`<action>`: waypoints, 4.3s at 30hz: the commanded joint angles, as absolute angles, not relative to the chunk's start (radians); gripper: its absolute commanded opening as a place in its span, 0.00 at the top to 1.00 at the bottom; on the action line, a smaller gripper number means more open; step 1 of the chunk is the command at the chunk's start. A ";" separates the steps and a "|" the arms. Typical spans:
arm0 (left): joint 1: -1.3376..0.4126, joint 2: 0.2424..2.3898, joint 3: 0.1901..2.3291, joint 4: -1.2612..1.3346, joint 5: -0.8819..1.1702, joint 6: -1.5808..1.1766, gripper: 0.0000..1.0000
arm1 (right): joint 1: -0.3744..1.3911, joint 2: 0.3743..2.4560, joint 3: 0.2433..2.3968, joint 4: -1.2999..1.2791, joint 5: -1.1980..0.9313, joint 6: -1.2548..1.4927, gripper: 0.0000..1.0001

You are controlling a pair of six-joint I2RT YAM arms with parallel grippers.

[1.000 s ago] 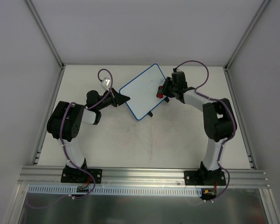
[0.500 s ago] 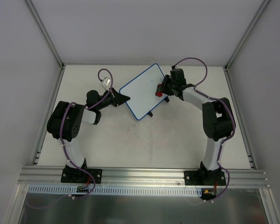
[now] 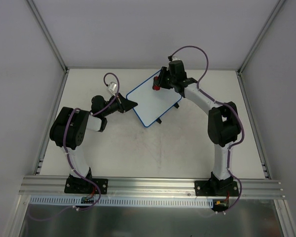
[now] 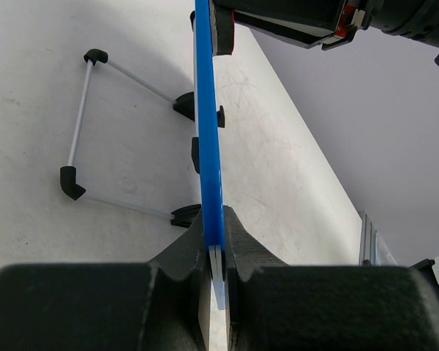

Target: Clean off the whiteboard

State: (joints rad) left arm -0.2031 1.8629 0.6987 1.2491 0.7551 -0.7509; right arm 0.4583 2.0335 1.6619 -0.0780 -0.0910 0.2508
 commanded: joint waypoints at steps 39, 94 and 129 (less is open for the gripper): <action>-0.233 1.852 0.723 1.514 0.880 -0.712 1.00 | 0.273 1.985 1.264 0.100 -0.124 0.361 1.00; -0.233 1.841 0.715 1.511 0.890 -0.704 1.00 | 0.249 2.022 1.438 -0.072 -0.097 0.402 1.00; -0.233 1.835 0.733 1.473 0.887 -0.707 1.00 | 0.350 1.873 1.529 -0.126 0.158 -0.322 1.00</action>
